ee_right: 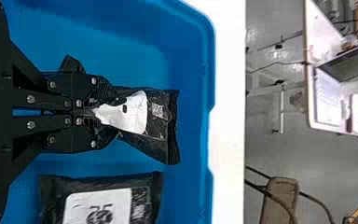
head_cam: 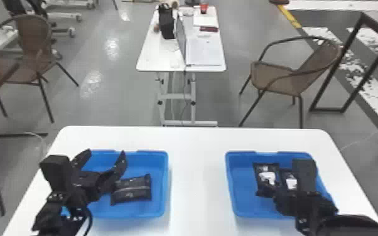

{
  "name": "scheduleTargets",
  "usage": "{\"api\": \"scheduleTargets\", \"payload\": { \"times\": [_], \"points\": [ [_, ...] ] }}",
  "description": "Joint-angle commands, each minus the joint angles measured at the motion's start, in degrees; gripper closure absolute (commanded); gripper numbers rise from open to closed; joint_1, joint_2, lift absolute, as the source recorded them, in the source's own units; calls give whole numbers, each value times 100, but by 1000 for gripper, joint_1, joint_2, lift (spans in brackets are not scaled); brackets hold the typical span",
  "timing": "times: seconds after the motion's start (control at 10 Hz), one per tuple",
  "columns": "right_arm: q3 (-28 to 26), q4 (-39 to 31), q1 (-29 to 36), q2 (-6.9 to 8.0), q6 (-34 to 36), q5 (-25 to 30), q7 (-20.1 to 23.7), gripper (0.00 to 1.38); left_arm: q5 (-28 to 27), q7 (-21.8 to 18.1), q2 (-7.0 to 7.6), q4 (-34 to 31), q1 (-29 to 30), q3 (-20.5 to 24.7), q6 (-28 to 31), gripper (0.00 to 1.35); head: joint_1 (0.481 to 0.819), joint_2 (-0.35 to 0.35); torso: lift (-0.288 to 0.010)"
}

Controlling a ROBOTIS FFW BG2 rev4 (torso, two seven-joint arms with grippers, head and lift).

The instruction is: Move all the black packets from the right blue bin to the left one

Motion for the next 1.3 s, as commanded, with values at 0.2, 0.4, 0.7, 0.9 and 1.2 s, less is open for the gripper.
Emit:
{"api": "scheduleTargets", "payload": {
  "times": [0.2, 0.4, 0.7, 0.9, 1.2],
  "points": [
    [6, -114, -423, -134, -731, -208, 1690, 1173, -8, -9, -15, -54, 0, -13, 151, 99, 695, 19, 0],
    [454, 431, -1074, -169, -1056, -234, 2701, 1173, -8, -9, -15, -98, -44, -66, 151, 99, 695, 68, 0],
    [1122, 1003, -1627, -178, -1434, -656, 3246, 1173, 282, -9, -15, -300, -88, -198, 195, 99, 695, 140, 0],
    [1614, 1363, -2040, -187, -1583, -964, 3553, 1173, 801, -18, -15, -318, -150, -294, 300, 99, 695, 166, 0],
    [2185, 1829, -2471, -152, -1671, -1262, 4001, 1173, 1873, -211, -9, -212, -290, -312, 757, 99, 695, 211, 0]
  ]
}}
